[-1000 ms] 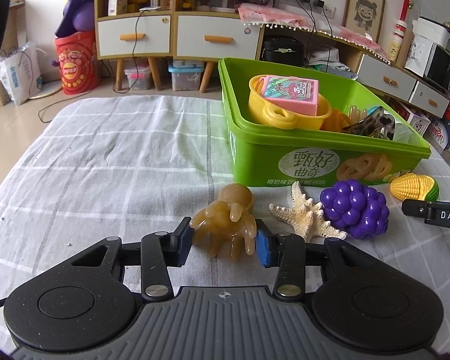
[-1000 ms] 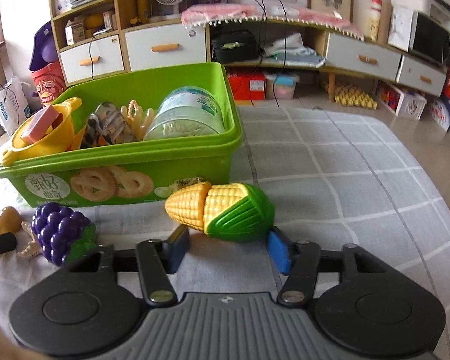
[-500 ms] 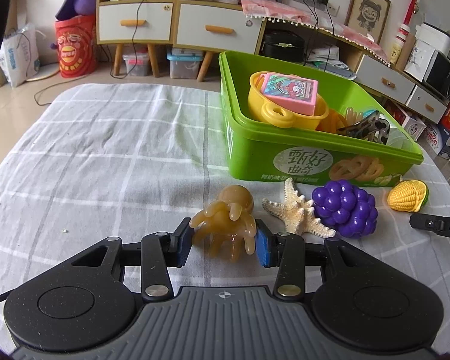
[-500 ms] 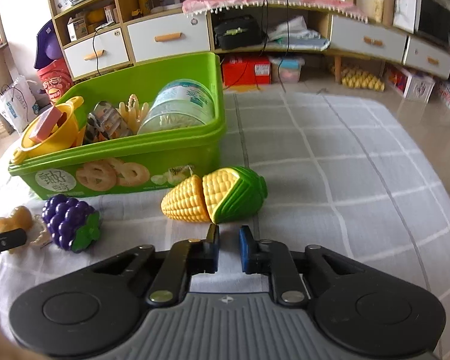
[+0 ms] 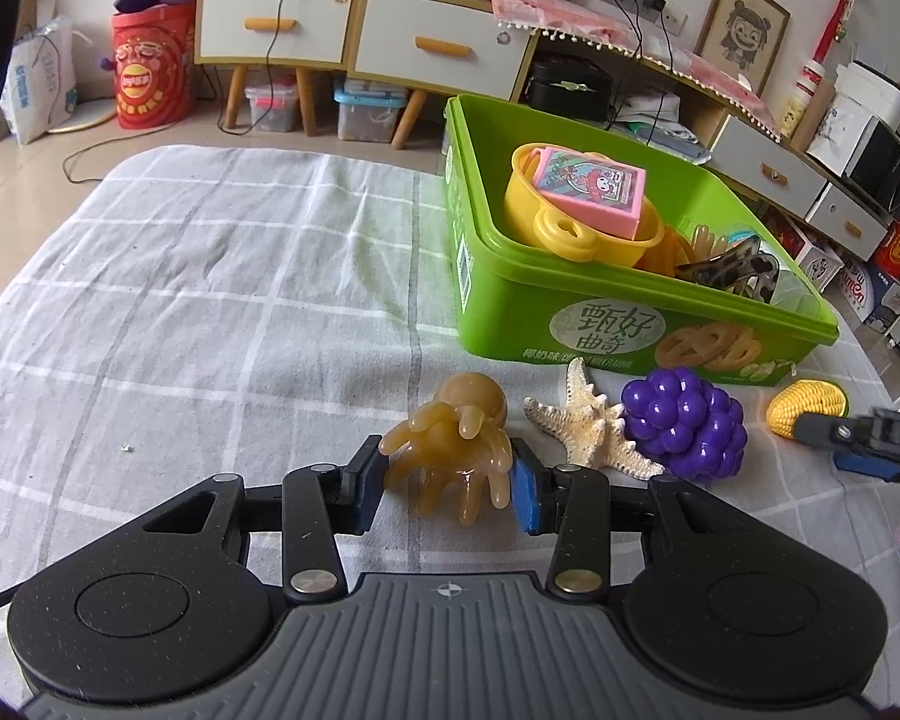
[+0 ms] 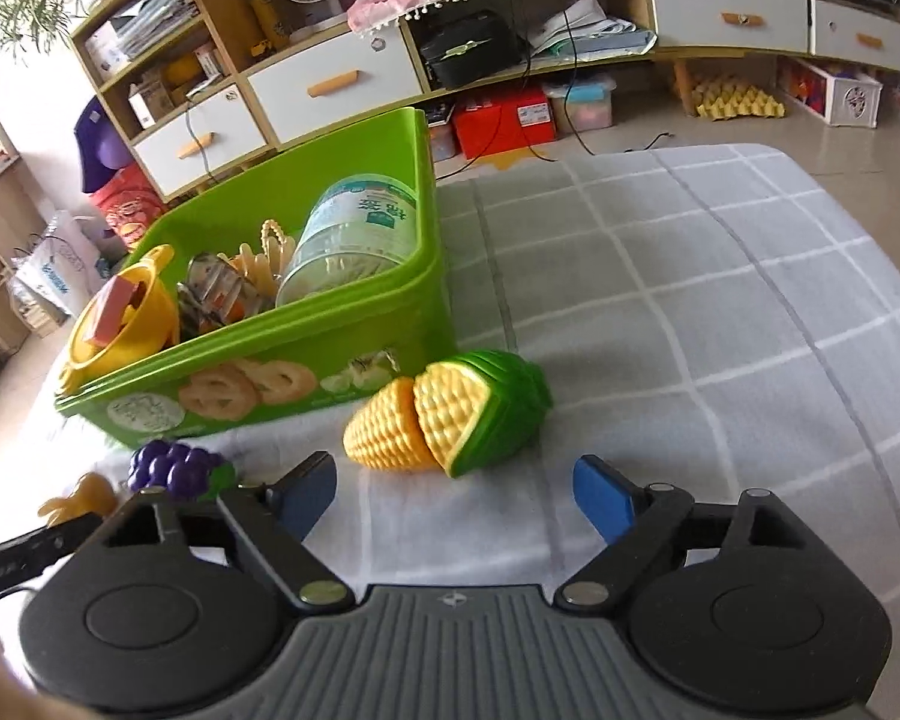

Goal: Organize rigid objects
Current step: 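Grasp the tan octopus toy with the left gripper while the right gripper grasps the corn, then lift the octopus toy and corn with both grippers toward the bin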

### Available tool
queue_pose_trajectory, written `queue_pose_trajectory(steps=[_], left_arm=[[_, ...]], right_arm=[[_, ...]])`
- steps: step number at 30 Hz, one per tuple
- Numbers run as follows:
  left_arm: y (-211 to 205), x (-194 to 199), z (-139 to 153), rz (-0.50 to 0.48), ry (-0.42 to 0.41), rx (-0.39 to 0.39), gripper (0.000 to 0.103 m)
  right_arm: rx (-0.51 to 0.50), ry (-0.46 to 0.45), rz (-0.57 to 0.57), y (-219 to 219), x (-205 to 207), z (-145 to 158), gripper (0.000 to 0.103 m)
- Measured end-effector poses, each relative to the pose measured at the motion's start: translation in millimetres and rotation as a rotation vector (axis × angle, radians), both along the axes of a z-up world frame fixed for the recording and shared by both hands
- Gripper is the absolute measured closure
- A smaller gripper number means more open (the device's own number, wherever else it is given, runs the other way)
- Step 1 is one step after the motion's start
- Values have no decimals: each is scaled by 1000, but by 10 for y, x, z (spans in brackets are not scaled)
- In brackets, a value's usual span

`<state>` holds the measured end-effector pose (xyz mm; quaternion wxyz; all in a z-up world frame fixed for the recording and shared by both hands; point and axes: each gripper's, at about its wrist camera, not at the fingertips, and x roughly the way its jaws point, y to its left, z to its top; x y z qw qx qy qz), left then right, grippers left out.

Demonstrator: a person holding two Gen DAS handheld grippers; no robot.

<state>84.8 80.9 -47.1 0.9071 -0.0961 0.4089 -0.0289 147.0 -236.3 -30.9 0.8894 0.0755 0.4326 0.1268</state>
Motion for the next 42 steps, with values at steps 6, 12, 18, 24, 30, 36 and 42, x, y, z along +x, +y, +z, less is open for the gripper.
queue_pose_trajectory(steps=[6,12,18,24,30,36,42], left_arm=[[-7,-7,-11,-13,-3,8,56],[28,-10,-1,-3,2,-10,56],[74,-15,43,8,0,-37,56],[73,-38,135,12,-15,-64,56],[28,-56,207,8,-28,-81,56],[-22,-71,276,-9,-40,-107,56],[-82,-90,351,-28,-57,-136,56]], right_arm=[[36,-22,-111,87,97,-23,23],[36,-51,-191,73,101,-12,48],[50,-36,-189,20,85,30,53],[161,59,-222,-104,86,95,64],[236,132,-239,-160,56,117,70],[276,161,-231,-171,-15,214,71],[339,171,-221,-194,-69,326,71]])
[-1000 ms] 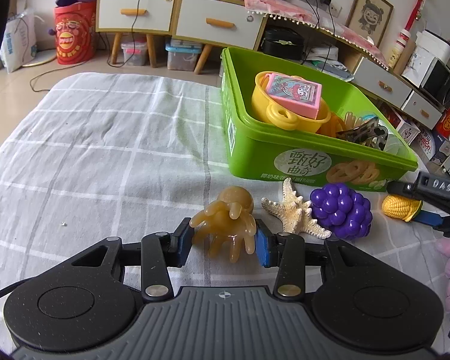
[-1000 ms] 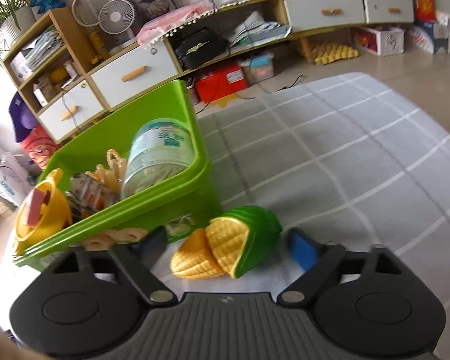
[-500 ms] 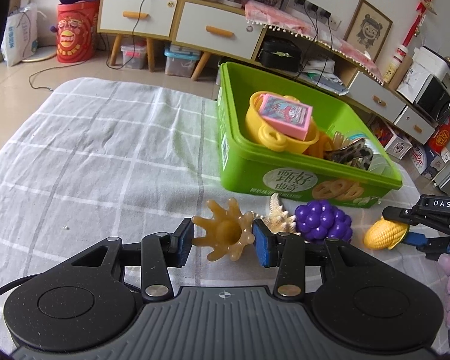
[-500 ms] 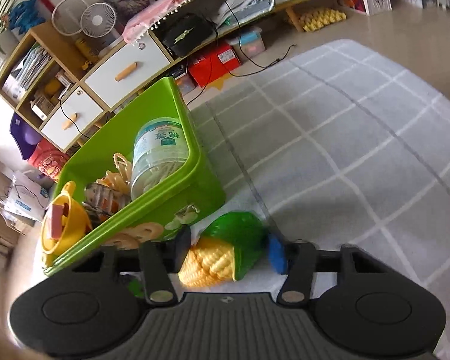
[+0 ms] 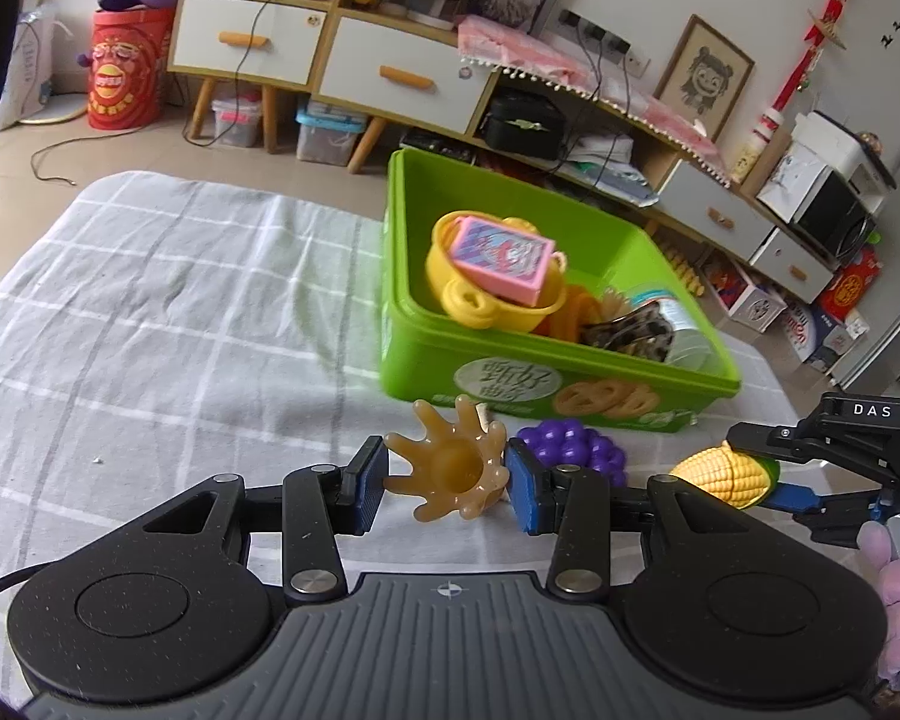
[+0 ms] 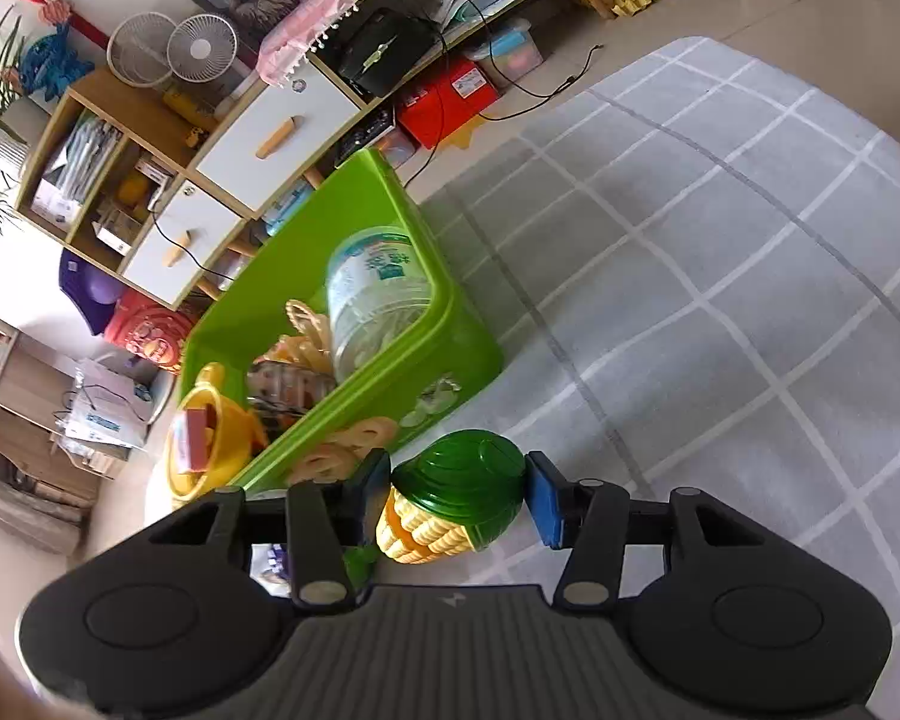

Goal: Organize rigid objects
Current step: 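Lift the octopus toy and corn with both grippers toward the bin, then open both grippers to drop the octopus toy and corn into the bin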

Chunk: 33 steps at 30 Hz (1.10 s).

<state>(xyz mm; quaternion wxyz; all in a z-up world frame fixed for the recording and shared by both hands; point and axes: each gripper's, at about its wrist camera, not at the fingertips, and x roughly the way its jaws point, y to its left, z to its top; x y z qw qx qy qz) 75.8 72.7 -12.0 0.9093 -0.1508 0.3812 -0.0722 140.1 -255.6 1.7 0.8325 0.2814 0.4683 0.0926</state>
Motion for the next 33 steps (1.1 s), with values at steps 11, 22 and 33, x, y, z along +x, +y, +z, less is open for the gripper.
queue_pose_trajectory(steps=[11,22,33], left_arm=[[-81,-29,315,-27,-87,-63,56],[-347,356,568,-65,-154,-62,56],[-638,1087,474,-118,-152,1,56]], right_arm=[[140,-49,-19,-13,-64,283,71],[123,-155,-70,118,202,597,70],[8,-277,-64,414,735,582,70]])
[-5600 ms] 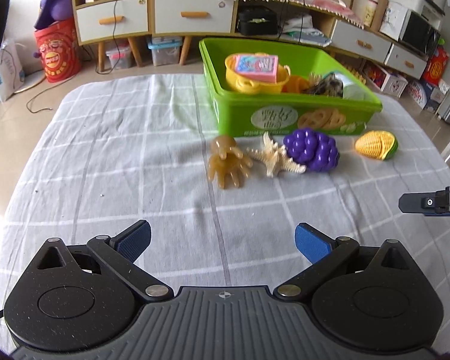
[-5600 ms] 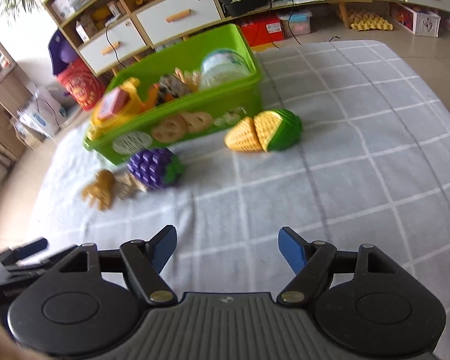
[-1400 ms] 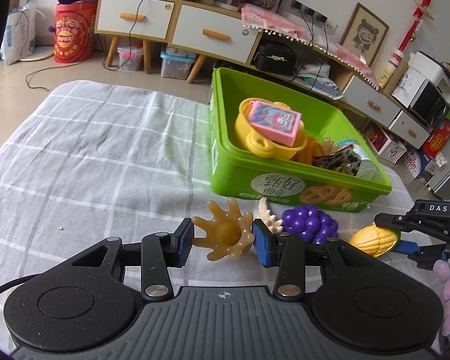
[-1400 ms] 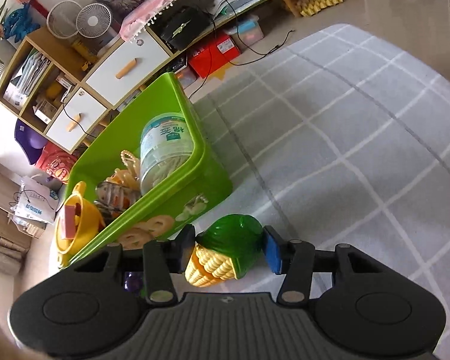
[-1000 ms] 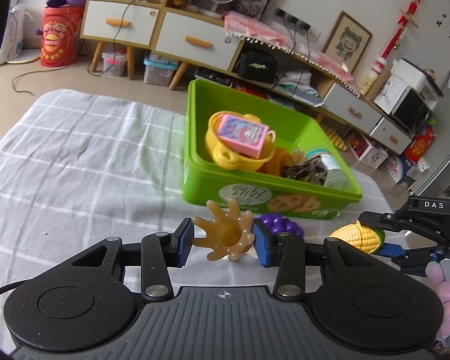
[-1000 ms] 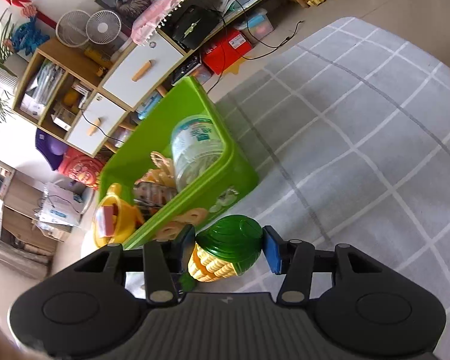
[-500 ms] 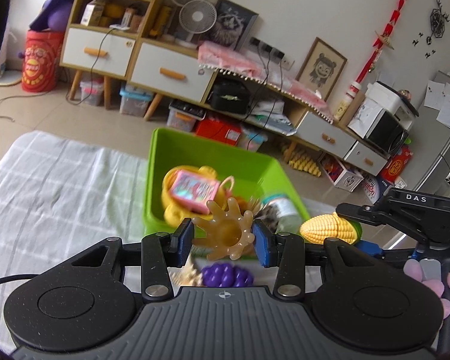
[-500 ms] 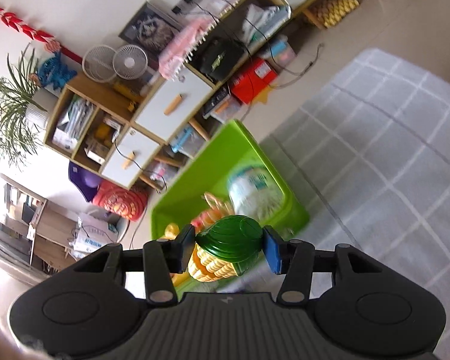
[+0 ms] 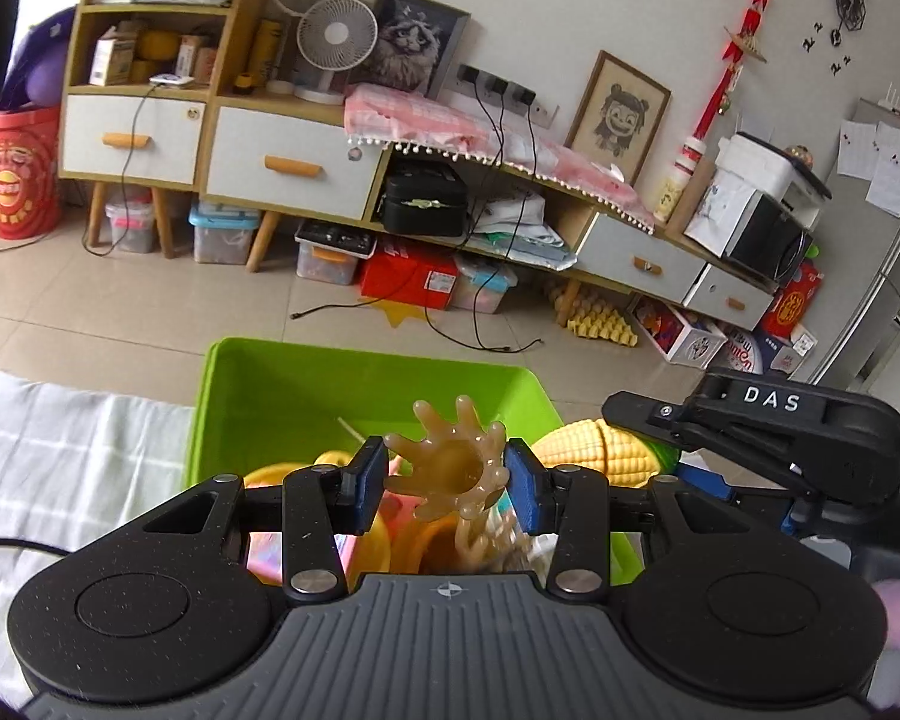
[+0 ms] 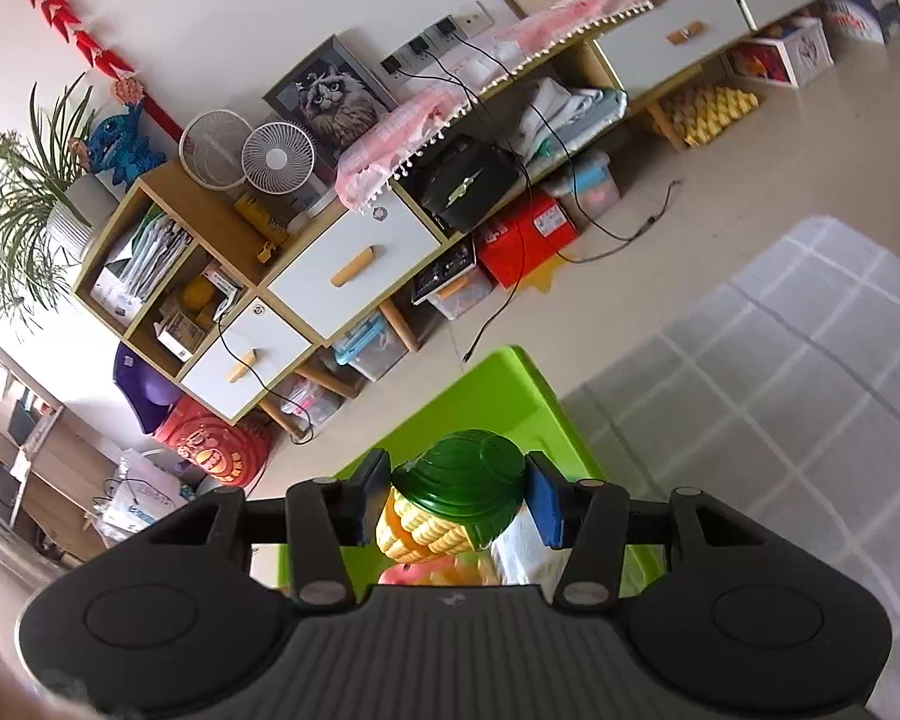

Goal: Organize rigid objects
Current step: 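Open both grippers to drop the octopus toy and corn into the bin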

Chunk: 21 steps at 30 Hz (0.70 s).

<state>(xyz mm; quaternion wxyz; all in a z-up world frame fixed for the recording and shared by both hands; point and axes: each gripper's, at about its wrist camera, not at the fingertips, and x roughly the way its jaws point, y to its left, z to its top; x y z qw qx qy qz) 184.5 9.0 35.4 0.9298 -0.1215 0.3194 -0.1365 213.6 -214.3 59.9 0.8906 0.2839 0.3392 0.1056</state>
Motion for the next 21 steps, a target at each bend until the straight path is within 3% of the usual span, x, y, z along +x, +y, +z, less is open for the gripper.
queue_pose_trajectory(steps=[11,13,14,15,21], left_arm=[[-77,390,-214,-2,27,78,56],[-83,407,-230,-8,24,77,47],[-89,399,-232,-3,23,83,34],[-89,407,-219,8,13,92,29],[-76,309,-172,6,8,102,25]], right_arm=[[-65,-14,25,136,360,-214,70],[-57,-13,32,139,381,-227,69],[-51,-8,32,133,387,-230,67],[-46,-2,30,125,392,-230,61],[-51,7,27,68,340,-202,60]])
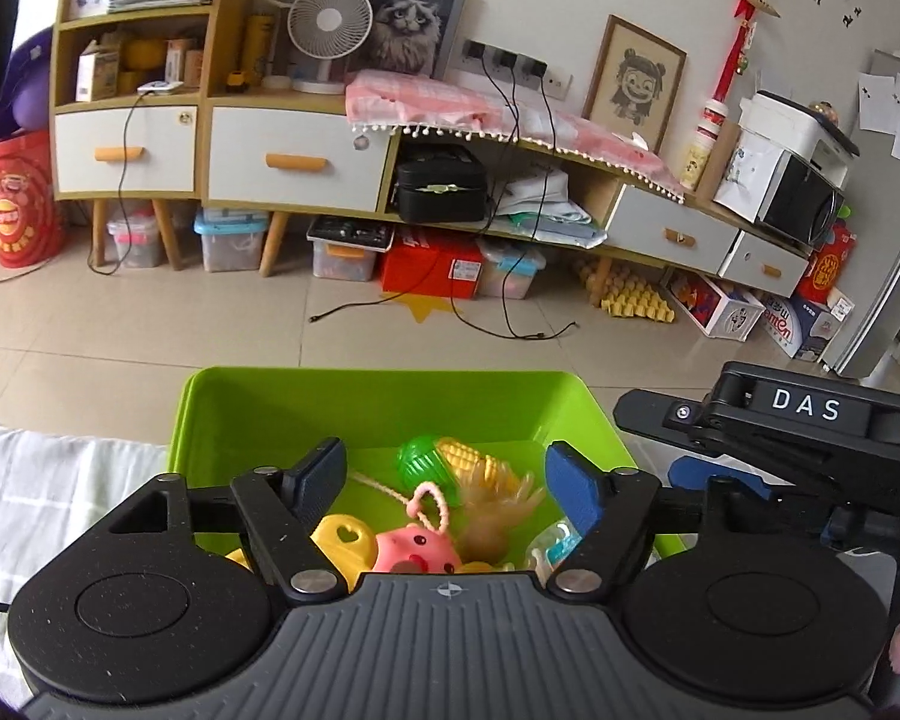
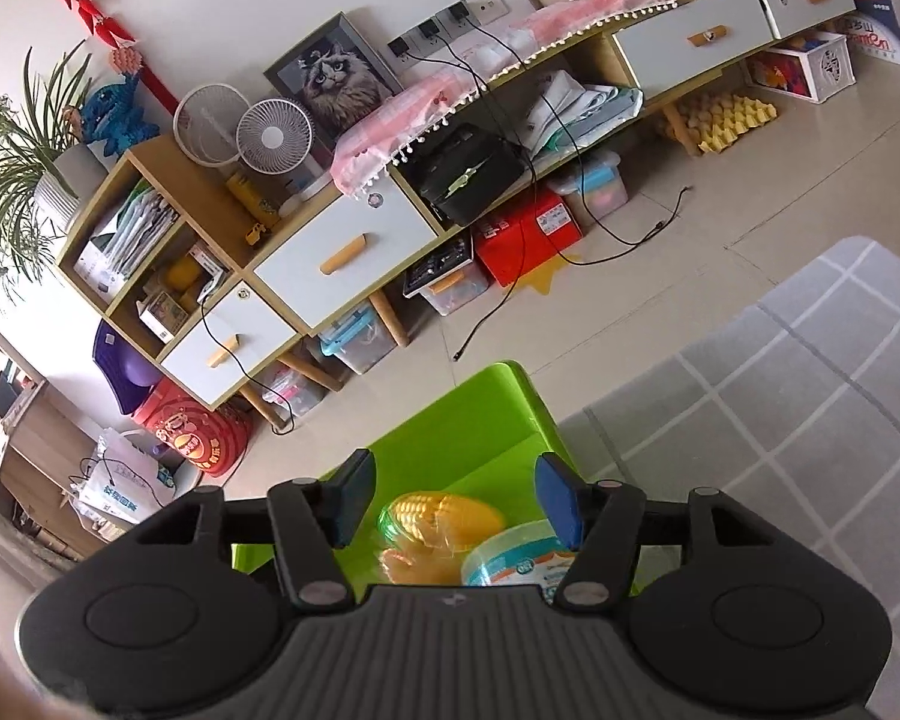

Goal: Organize rigid objects
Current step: 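Open both grippers to drop the octopus toy and corn into the bin, then withdraw both grippers from the bin toward the starfish and grapes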

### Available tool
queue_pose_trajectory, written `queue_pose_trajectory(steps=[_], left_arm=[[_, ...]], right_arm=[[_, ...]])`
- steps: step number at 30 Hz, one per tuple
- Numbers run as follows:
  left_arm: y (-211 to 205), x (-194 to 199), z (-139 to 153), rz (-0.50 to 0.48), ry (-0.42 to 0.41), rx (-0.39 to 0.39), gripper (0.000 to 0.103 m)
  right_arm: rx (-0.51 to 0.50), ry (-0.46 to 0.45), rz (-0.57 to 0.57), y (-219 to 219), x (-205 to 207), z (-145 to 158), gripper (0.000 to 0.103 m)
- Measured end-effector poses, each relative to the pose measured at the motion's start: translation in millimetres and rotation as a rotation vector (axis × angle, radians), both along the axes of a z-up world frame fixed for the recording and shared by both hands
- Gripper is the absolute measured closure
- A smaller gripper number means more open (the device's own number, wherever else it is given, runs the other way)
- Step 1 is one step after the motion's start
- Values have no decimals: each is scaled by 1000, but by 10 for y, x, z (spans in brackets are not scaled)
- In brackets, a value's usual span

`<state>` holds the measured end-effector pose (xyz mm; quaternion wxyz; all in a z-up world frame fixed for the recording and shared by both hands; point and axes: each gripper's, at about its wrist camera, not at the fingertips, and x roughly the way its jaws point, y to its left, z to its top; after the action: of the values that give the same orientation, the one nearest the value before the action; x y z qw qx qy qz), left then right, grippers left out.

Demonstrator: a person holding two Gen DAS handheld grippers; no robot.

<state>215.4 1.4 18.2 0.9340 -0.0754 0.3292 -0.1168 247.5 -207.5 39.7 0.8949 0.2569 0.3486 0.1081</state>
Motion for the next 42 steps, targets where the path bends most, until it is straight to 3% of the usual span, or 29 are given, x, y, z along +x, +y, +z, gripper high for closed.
queue_pose_trajectory(steps=[16,24,35,42], left_arm=[[90,-450,308,-7,-5,43,17],[179,-737,373,16,24,42,8],[288,-1077,269,9,58,82,2],[369,-1301,57,17,81,57,2]], right_arm=[[-53,8,8,-115,-479,318,57],[-56,32,47,-60,-800,382,52],[-92,66,102,-27,-1157,313,47],[-123,80,123,-47,-1322,156,42]])
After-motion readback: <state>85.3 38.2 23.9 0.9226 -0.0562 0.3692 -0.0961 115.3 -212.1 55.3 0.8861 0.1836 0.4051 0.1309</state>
